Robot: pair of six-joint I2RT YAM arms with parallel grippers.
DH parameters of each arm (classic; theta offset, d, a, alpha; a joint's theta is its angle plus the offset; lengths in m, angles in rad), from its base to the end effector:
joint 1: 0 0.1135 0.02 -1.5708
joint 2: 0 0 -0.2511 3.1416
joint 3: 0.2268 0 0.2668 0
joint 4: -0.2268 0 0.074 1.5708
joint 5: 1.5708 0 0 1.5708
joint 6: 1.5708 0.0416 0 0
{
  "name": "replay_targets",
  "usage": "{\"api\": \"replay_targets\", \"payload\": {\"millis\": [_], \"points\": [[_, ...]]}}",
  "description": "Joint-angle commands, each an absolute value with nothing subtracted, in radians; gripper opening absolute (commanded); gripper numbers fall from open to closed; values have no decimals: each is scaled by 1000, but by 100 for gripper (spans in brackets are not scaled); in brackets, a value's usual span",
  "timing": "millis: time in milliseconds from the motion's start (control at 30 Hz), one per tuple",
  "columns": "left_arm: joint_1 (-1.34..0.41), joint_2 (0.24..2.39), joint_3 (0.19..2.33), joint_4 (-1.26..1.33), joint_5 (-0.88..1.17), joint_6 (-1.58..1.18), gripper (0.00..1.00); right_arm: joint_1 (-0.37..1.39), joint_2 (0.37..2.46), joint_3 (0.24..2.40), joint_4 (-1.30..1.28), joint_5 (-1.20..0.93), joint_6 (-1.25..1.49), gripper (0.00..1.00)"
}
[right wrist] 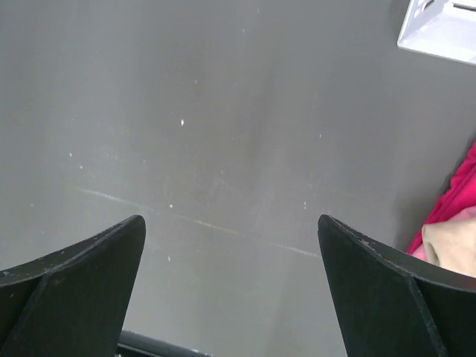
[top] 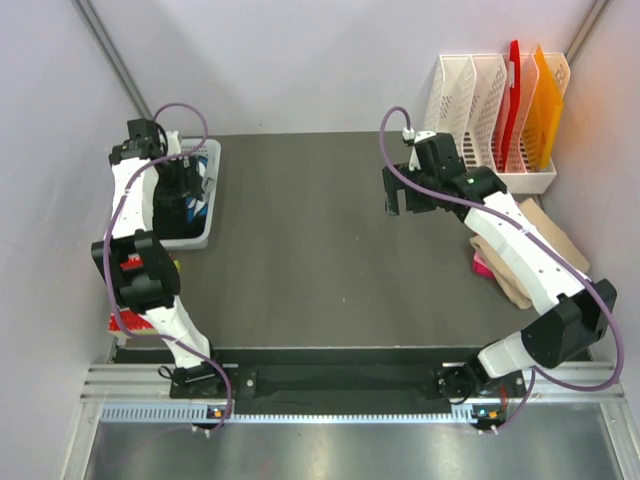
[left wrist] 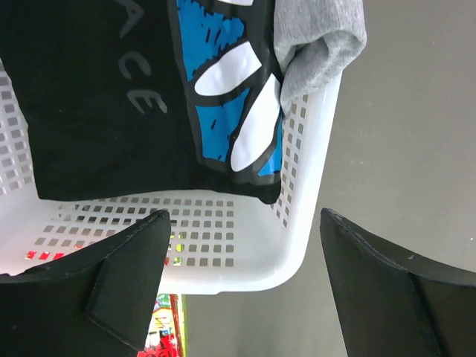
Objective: Fold and stack the t-shirts
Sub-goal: Grab crumpled tshirt from bin with the left arm
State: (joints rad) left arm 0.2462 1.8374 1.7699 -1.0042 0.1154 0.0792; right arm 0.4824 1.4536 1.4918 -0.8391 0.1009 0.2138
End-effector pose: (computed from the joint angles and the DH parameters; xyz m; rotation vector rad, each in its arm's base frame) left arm 0.3937 0.0940 0.2968 -0.1808 2.6248 -0.0414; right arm 0.2929 0.1487 0.3499 -0.2700 2.3617 0.2156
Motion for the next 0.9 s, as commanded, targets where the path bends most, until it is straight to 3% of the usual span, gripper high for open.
{"api": "replay_targets", "payload": {"millis": [0,500,867], "points": [[252,1825,1798,-957,107,83,86,492,1402,1474,-824,91,227,100],[247,2046,1973,-940,149,34,79,502,1374,1433,-821,74,242,100],[230,2094,1896,-973,202,44,66,503,1376,1433,-828,74,250,100]]}}
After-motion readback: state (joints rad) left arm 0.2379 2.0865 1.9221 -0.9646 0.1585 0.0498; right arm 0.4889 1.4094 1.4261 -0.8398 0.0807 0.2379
